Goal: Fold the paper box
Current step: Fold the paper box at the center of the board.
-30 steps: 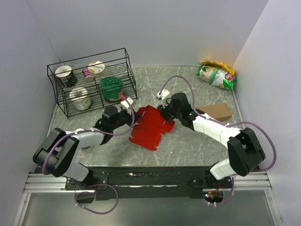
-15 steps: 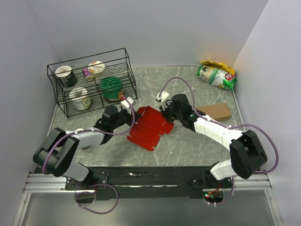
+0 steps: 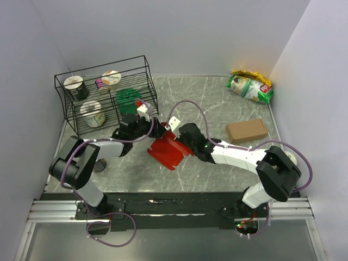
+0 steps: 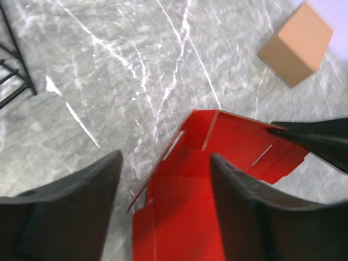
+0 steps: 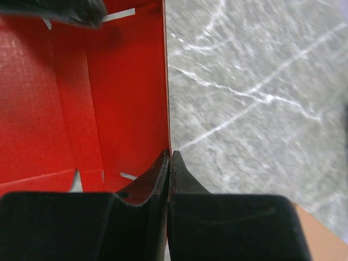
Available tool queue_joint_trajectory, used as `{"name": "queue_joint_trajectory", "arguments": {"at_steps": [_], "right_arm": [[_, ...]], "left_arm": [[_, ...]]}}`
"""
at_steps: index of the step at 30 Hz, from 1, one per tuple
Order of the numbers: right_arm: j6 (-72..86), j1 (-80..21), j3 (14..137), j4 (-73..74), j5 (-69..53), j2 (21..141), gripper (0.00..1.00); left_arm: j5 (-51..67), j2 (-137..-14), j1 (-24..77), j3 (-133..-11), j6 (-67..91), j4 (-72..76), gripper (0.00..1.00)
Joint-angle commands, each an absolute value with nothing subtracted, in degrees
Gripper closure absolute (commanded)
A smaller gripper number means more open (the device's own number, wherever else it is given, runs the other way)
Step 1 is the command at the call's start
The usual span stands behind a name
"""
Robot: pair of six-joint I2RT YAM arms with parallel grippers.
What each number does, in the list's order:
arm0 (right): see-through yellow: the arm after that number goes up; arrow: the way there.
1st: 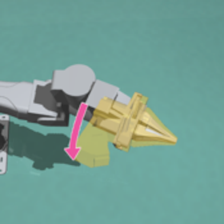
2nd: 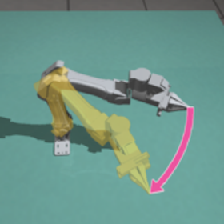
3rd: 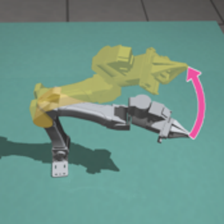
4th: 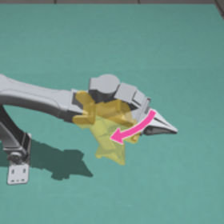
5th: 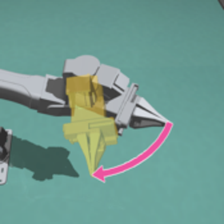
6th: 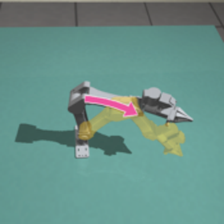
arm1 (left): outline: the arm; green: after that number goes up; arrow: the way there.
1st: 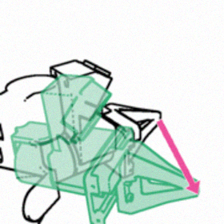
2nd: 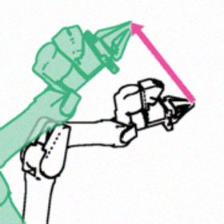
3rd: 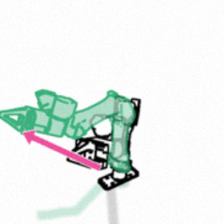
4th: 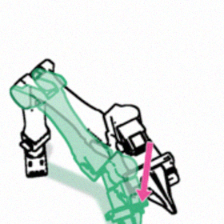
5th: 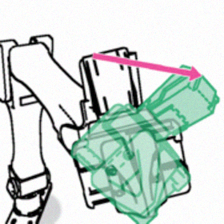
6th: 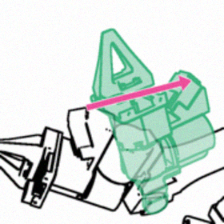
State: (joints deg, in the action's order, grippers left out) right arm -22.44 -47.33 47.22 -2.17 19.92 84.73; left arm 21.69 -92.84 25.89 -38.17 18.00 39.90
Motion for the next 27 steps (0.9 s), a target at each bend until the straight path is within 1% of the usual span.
{"name": "queue_joint_trajectory", "arguments": {"at_steps": [1, 4, 8, 11, 12, 15, 20, 22, 23, 25, 27], "right_arm": [[-25.5, -48.0, 47.2, -5.8, 28.9, 85.1, 1.0], [-25.5, -48.0, 48.5, -4.2, 29.0, 86.2, 1.0], [-25.0, -48.1, 50.3, -1.5, 29.3, 88.7, 1.0], [-24.3, -48.2, 51.4, -0.3, 29.3, 89.8, 1.0], [-24.2, -48.0, 51.9, -0.3, 29.4, 90.0, 1.0], [-24.3, -48.5, 52.6, 1.4, 30.5, 90.7, 1.0], [-25.3, -49.1, 52.8, 1.4, 32.3, 91.9, 1.0], [-25.3, -49.3, 53.3, 2.1, 32.6, 92.3, 1.0], [-25.5, -49.4, 53.3, 2.2, 32.7, 92.5, 1.0], [-25.4, -49.4, 53.2, 2.1, 32.9, 92.5, 1.0], [-25.3, -49.5, 53.2, 2.3, 32.8, 92.4, 1.0]], "left_arm": [[25.7, -91.7, 23.6, -37.0, 23.4, 46.9, 0.19], [23.4, -91.1, 23.4, -37.0, 23.1, 43.3, 0.16], [18.7, -89.5, 23.6, -33.7, 25.0, 42.0, 0.19], [20.7, -90.2, 23.6, -32.3, 27.5, 46.2, 0.25], [21.4, -90.9, 24.2, -32.8, 28.0, 46.6, 0.3], [21.8, -93.7, 25.9, -35.1, 28.8, 45.3, 0.36], [23.6, -98.2, 26.2, -36.3, 32.4, 50.6, 0.37], [24.6, -99.3, 26.3, -36.7, 34.0, 52.2, 0.41], [24.7, -99.2, 26.2, -35.7, 34.5, 56.2, 0.41], [24.3, -98.7, 26.3, -34.3, 37.2, 61.1, 0.39], [24.3, -98.8, 26.3, -35.5, 38.1, 61.6, 0.38]]}}
